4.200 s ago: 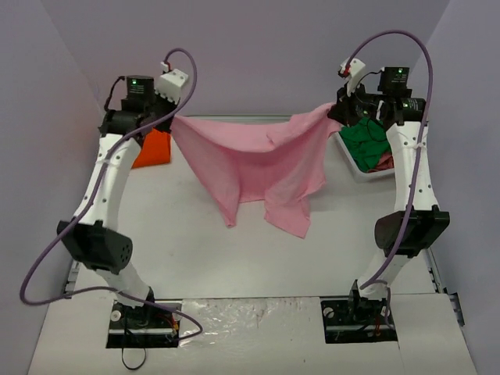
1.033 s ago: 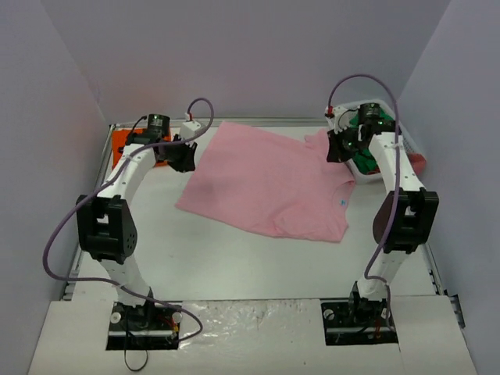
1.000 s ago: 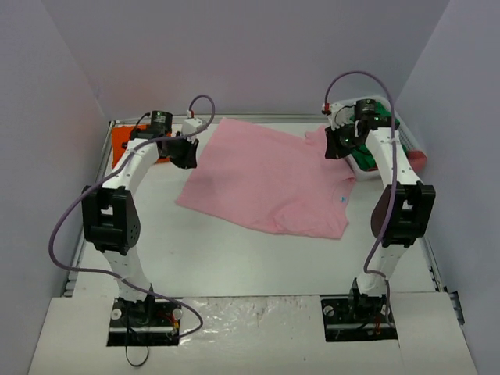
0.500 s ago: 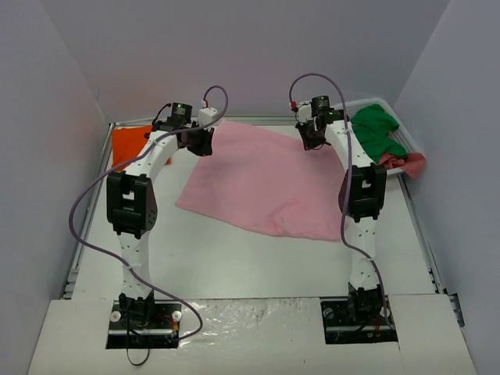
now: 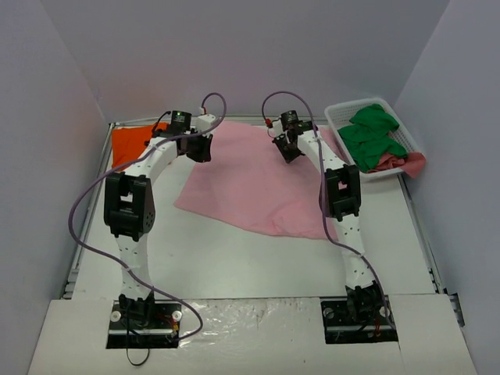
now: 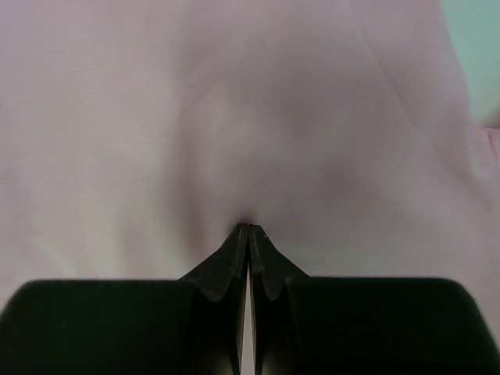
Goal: Fold and stack the t-shirts
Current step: Flatten out the tshirt
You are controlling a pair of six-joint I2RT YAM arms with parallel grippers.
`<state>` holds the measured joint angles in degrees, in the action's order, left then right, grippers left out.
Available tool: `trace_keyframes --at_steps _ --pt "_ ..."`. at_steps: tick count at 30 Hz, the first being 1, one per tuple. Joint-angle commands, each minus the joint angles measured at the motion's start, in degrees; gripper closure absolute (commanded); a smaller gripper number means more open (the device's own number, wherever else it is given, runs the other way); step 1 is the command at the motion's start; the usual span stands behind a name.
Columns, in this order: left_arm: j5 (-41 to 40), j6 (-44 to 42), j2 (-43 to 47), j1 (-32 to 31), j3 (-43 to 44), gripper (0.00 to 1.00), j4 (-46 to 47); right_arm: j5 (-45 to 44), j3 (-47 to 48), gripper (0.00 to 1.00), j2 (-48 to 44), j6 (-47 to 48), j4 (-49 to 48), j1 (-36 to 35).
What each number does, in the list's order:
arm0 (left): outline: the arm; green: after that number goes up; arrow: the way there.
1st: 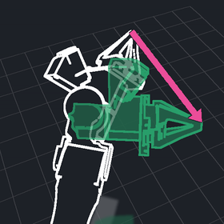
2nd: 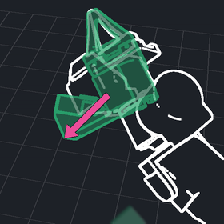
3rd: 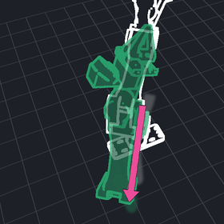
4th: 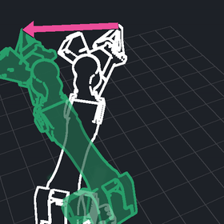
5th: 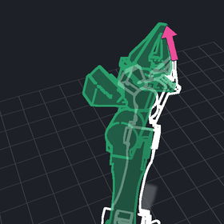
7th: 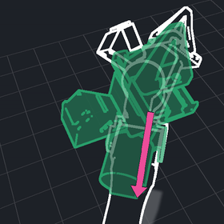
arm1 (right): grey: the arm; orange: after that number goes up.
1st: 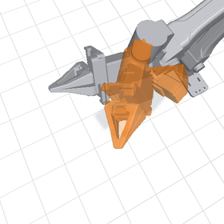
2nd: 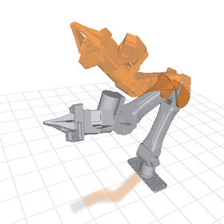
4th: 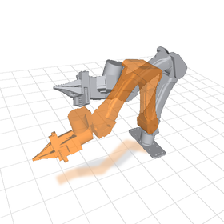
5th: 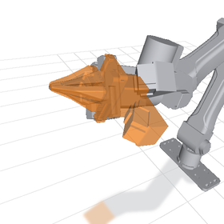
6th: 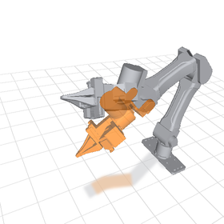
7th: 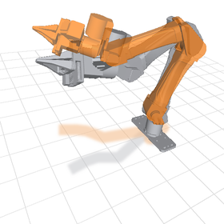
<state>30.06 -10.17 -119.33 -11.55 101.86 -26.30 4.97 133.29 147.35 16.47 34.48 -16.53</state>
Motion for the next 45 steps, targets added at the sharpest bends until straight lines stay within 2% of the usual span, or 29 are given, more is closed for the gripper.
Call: trace_keyframes --at_steps 1,10,14,21,24,30,45 --pt "-0.4 0.9 6.0 0.3 -1.4 0.98 2.1 0.4 -0.5 1.0 1.1 0.0 1.9 -3.1" --pt "-2.5 -0.2 11.0 0.8 -6.5 0.98 3.4 2.8 -5.3 1.0 -0.2 2.2 2.6 -8.9" --pt "-2.5 0.0 13.0 1.3 -8.4 0.98 3.9 5.5 -10.2 1.0 -2.2 5.1 3.3 -10.3" --pt "-1.5 0.6 14.8 1.4 -11.0 0.98 4.7 5.3 -21.5 1.0 -9.2 8.5 4.1 -9.2" --pt "-1.0 1.2 14.9 1.4 -11.3 0.98 5.0 3.9 -22.3 1.0 -10.0 8.3 4.1 -7.2" --pt "-0.2 1.9 15.3 1.4 -12.0 0.98 5.1 2.2 -15.6 1.0 -5.6 7.1 4.5 -3.9" --pt "-1.1 1.6 14.5 1.6 -11.3 0.98 4.0 4.5 12.1 1.0 13.0 6.1 5.1 -2.8"
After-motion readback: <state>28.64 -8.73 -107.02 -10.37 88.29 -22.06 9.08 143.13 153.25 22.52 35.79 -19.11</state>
